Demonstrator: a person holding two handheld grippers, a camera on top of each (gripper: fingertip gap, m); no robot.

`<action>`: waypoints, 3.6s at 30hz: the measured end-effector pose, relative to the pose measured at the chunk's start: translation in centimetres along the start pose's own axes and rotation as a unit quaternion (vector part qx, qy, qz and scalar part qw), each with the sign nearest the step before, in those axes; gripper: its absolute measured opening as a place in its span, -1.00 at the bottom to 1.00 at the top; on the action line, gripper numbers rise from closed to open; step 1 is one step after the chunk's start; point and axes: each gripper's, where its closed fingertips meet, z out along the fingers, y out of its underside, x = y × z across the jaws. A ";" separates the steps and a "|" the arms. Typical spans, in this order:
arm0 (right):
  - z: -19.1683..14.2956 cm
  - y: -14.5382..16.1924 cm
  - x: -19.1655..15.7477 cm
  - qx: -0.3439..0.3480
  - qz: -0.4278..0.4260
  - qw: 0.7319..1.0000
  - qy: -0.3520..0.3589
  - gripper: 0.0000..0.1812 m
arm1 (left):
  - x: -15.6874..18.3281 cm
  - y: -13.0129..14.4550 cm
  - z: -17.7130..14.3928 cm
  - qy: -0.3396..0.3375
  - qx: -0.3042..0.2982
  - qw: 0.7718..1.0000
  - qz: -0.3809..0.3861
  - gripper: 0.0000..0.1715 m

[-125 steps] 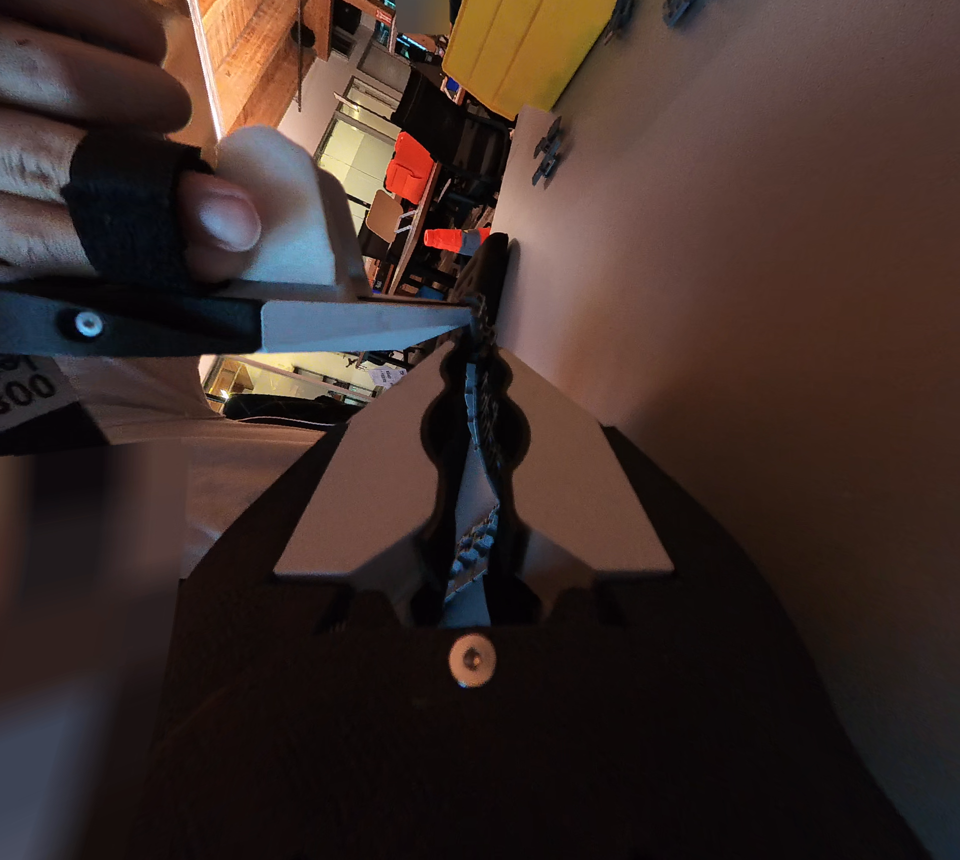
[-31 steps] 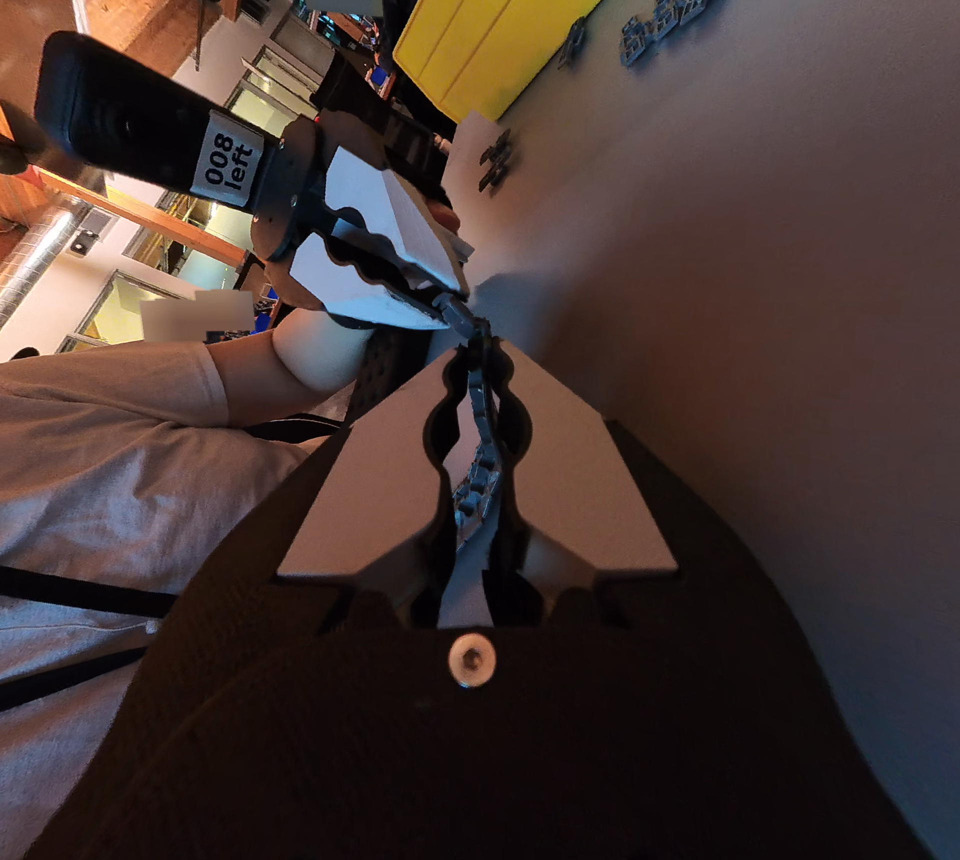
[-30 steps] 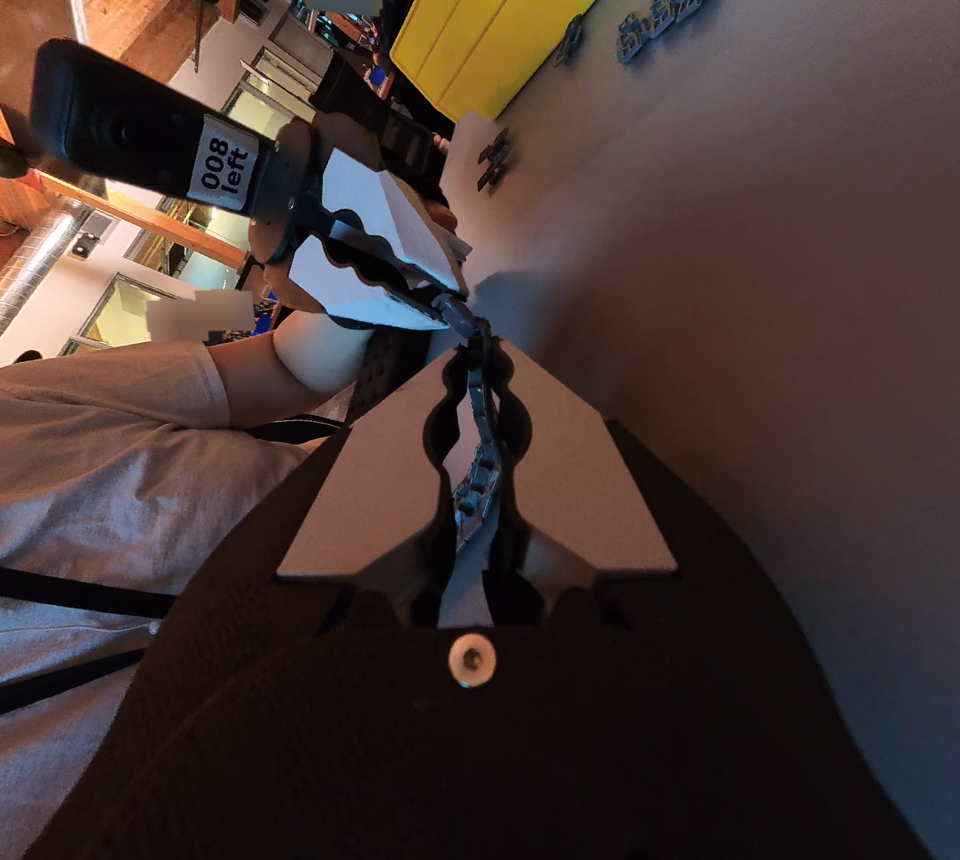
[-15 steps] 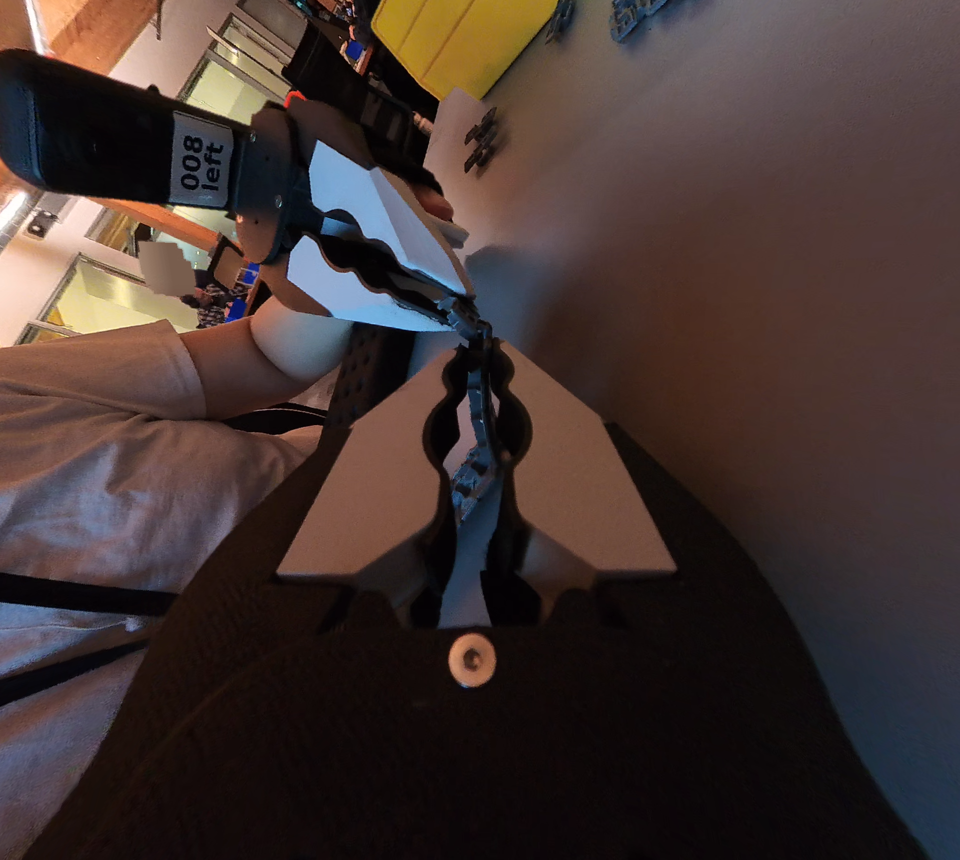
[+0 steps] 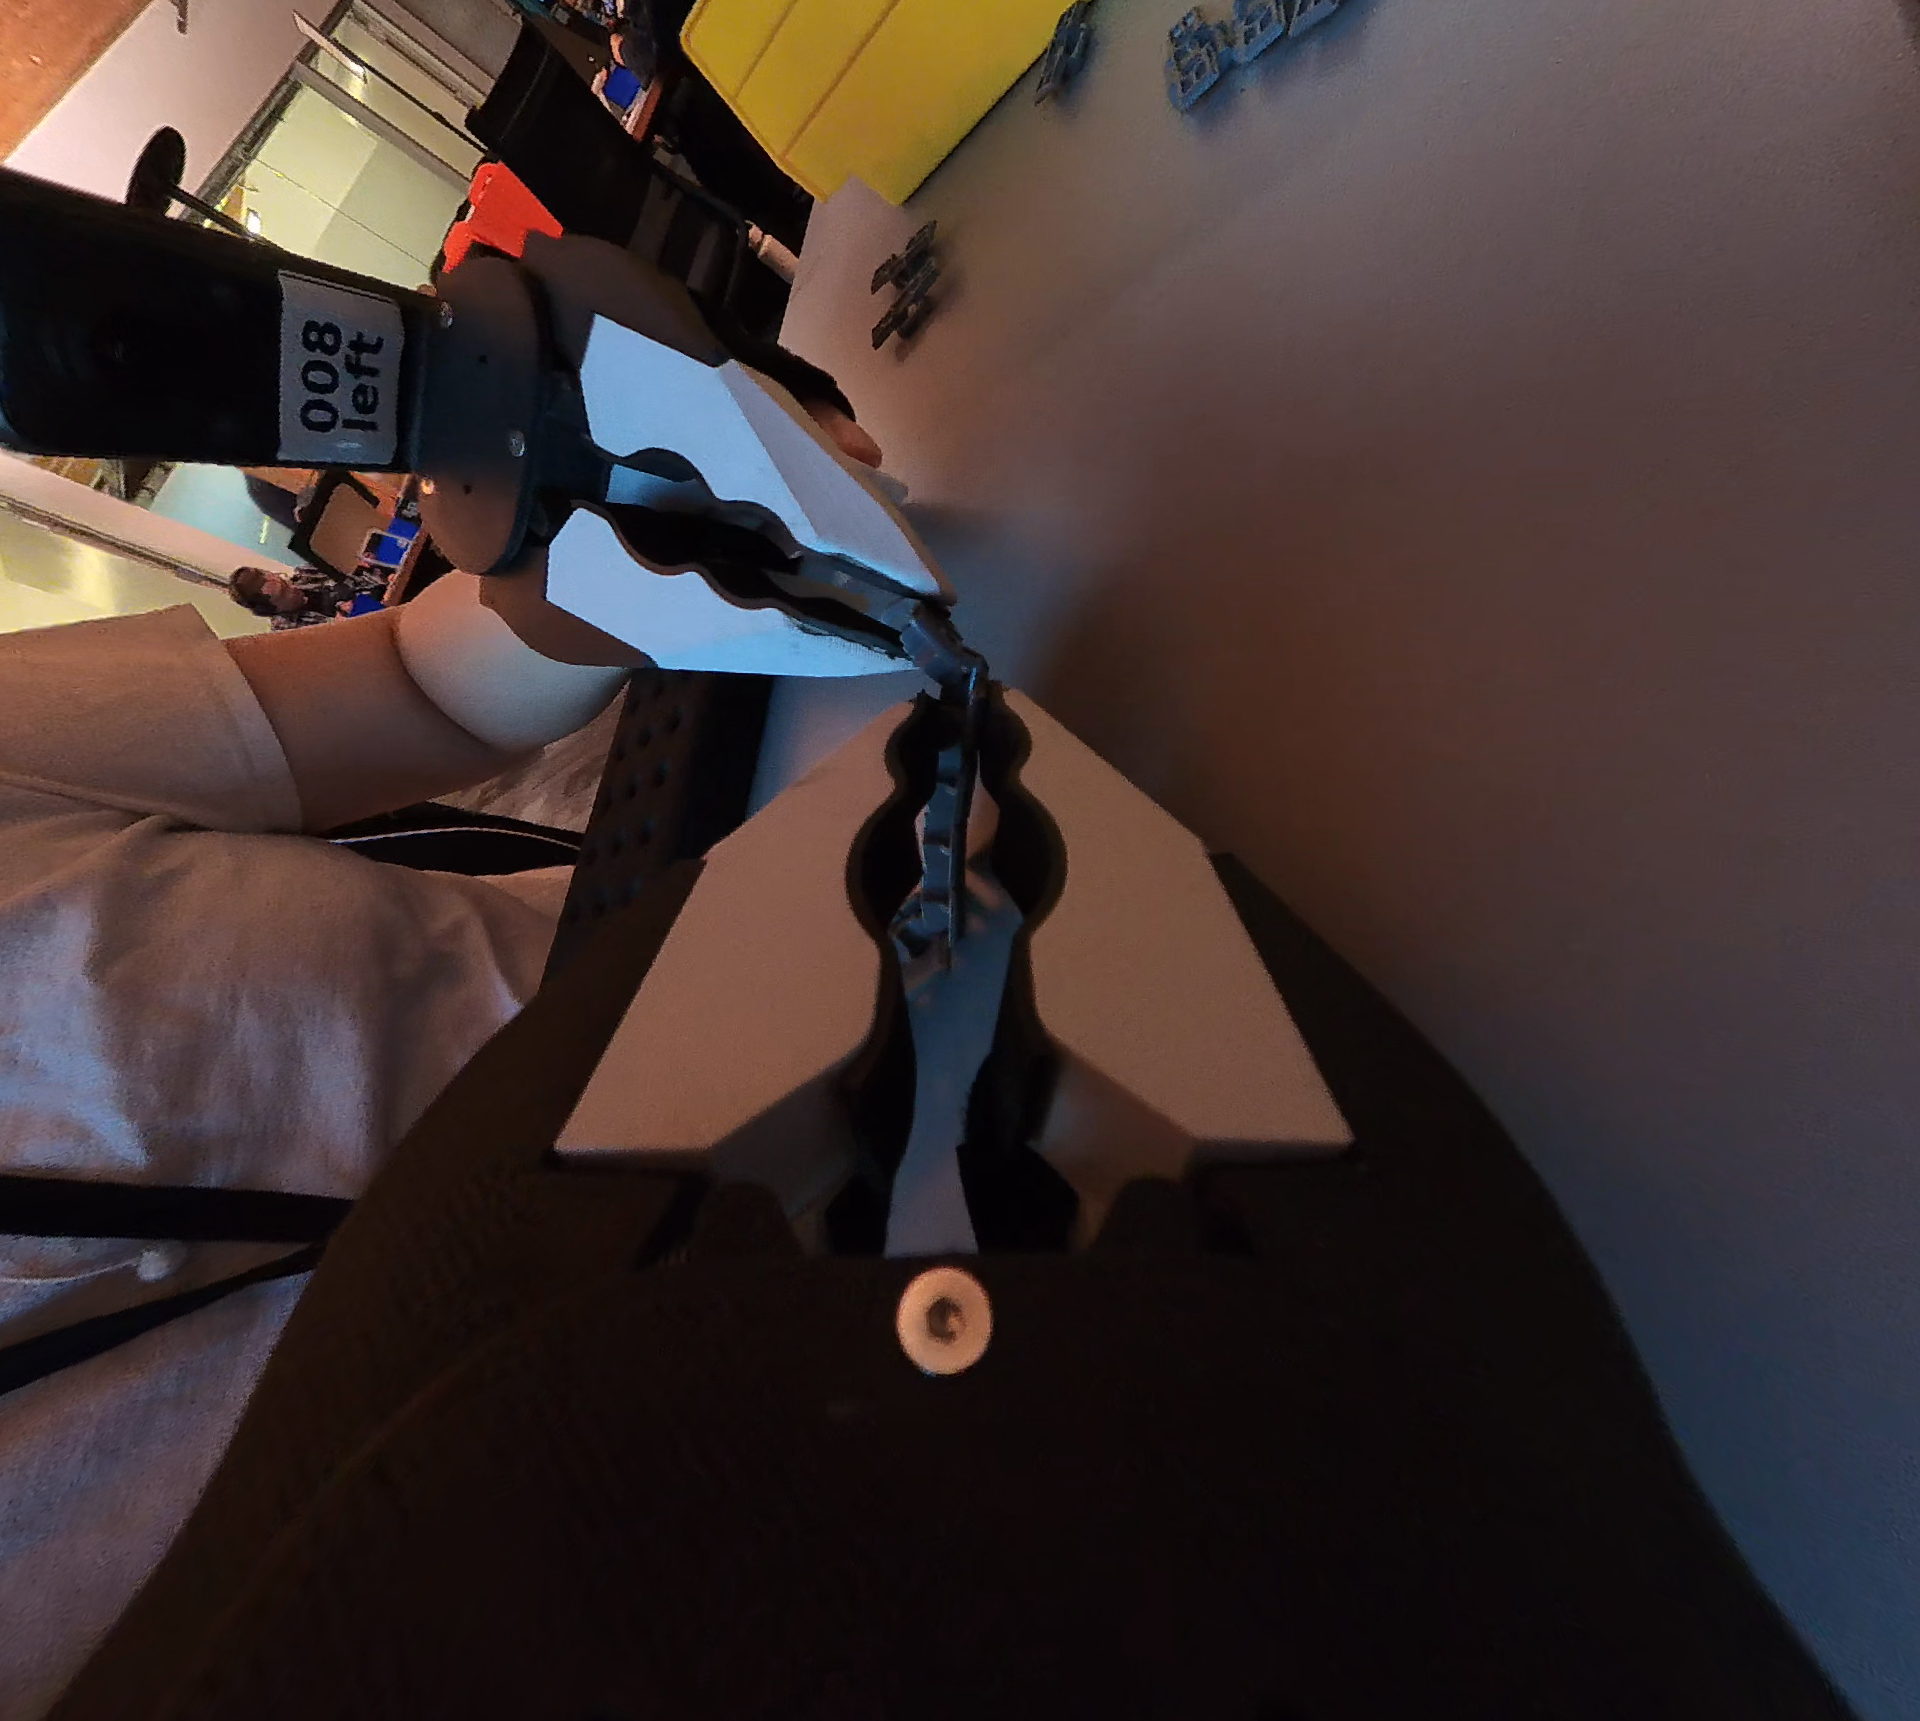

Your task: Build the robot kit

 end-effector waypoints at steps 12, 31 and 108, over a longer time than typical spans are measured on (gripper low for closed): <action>-0.1 -0.3 0.0 0.014 -0.023 1.000 0.016 -0.96 | -0.2 -0.1 0.2 -0.002 0.009 1.000 -0.011 -0.92; -1.0 -2.0 -1.5 0.061 0.015 0.995 -0.071 -0.93 | -1.2 -2.5 -0.6 0.069 0.094 0.982 -0.150 -0.93; 0.2 -2.1 -1.7 0.061 0.109 0.987 -0.105 -0.90 | -1.8 -2.7 -1.2 0.088 0.114 0.968 -0.206 -0.93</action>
